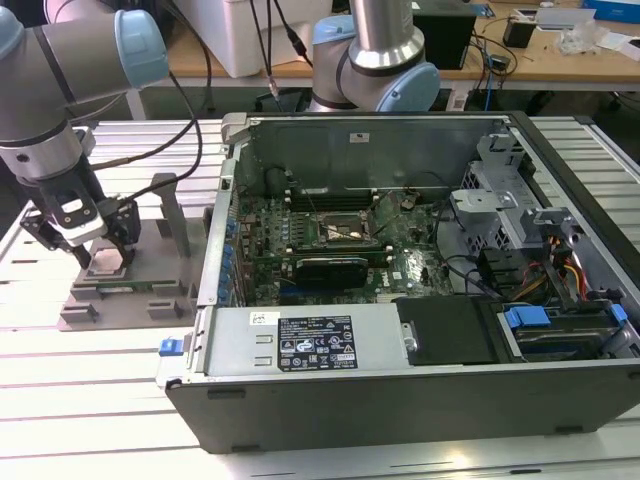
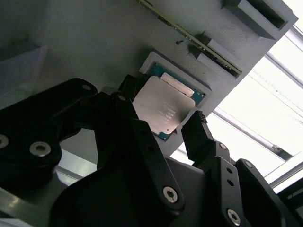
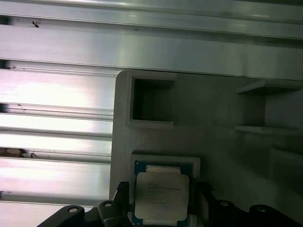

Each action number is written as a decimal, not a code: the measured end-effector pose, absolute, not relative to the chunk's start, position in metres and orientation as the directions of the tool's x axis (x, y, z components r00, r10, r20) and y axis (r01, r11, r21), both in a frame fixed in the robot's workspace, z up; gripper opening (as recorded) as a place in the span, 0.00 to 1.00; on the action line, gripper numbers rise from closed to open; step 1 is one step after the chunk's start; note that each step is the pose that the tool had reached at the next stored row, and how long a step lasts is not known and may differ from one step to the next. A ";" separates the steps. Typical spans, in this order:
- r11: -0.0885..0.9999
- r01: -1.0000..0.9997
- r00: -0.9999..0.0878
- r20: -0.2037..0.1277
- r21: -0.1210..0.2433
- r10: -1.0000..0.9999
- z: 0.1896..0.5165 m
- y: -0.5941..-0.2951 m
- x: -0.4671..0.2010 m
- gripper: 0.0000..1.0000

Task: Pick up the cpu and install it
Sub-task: 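Pick up the cpu and move it towards the insertion slot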

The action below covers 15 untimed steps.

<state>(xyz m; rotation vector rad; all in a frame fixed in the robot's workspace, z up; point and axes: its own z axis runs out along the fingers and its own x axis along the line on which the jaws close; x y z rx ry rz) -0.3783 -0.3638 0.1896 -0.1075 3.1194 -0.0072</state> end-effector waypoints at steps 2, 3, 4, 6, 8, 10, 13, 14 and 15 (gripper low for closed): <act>0.998 -0.069 -0.997 -0.020 -0.005 -0.069 0.190 -0.364 -0.378 0.66; 0.998 -0.069 -0.997 -0.020 -0.005 -0.069 0.190 -0.364 -0.378 0.66; 0.998 -0.069 -0.997 -0.020 -0.005 -0.069 0.190 -0.364 -0.378 0.66; 0.998 -0.069 -0.997 -0.020 -0.005 -0.069 0.190 -0.364 -0.378 0.58; 0.998 -0.069 -0.997 -0.020 -0.005 -0.069 0.190 -0.364 -0.378 0.54; 0.998 -0.069 -0.997 -0.020 -0.005 -0.069 0.190 -0.364 -0.378 0.54; 0.998 -0.069 -0.997 -0.020 -0.004 -0.069 0.190 -0.364 -0.378 0.54; 0.998 -0.069 -0.997 -0.020 -0.004 -0.069 0.193 -0.364 -0.378 0.54; 0.998 -0.069 -0.997 -0.020 -0.005 -0.069 0.205 -0.364 -0.378 0.54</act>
